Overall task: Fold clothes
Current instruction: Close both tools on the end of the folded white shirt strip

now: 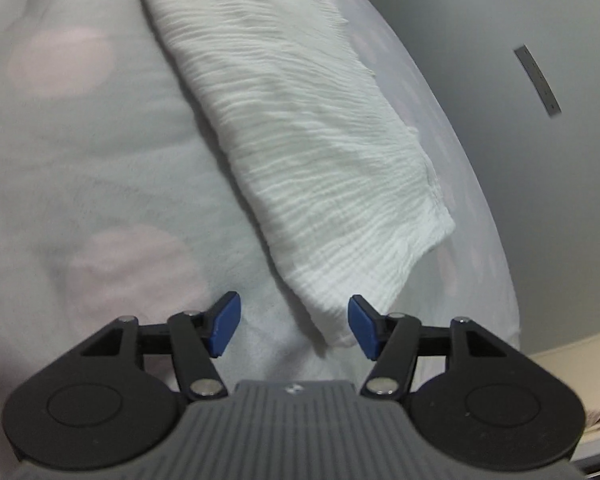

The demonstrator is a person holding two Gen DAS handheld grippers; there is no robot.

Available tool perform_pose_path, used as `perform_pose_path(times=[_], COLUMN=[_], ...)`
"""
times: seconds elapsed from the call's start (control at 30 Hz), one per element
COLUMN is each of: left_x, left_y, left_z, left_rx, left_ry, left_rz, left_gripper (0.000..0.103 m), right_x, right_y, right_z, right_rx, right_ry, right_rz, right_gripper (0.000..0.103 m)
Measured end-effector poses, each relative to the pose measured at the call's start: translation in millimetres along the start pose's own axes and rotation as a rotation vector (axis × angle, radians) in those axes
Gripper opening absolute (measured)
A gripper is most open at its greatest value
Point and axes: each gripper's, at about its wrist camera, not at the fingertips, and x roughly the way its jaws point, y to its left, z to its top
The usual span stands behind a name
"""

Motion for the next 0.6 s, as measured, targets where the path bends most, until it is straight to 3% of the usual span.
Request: perform_pose_path(times=[0.07,0.1,0.17,0.27,0.37,0.6], left_x=[2.8,4.1,6.9,9.7,9.6,16.6], left_y=[-4.2,-4.1,-2.1,1.1,-0.7,0.1], left_z=[1.1,1.3,0.6,-1.0,-3.1,-8.8], left_rx=[0.030,0.032,0.030,0.042,0.084,0.193], left_ry=[-0.010,-0.014,-0.027,-0.053,-0.083,-0.117], left_rz=[0.019,0.026,0.050,0.062,0.078,0.089], left_gripper=[0.062,0.063,0.077,0.079,0.079,0.077], right_x=[4.4,6.3,8.3,11.0,13.4,19.4], right_y=[-0.6,-1.6,-3.5,-0.6,6.0,8.3], right_z=[1.5,2.2,1.3,0.0,1.3,-3.1], right_rx=[-0.004,-0.006,-0.018,-0.075,-0.165,-0.321], right_ry=[0.003,-0.001,-0.027,-0.070,-0.089,-0.066], right_rz=[-0.030,-0.031,-0.031,-0.051,-0.079,-0.102], right_gripper=[0.083,0.083,0.082,0.081,0.069,0.062])
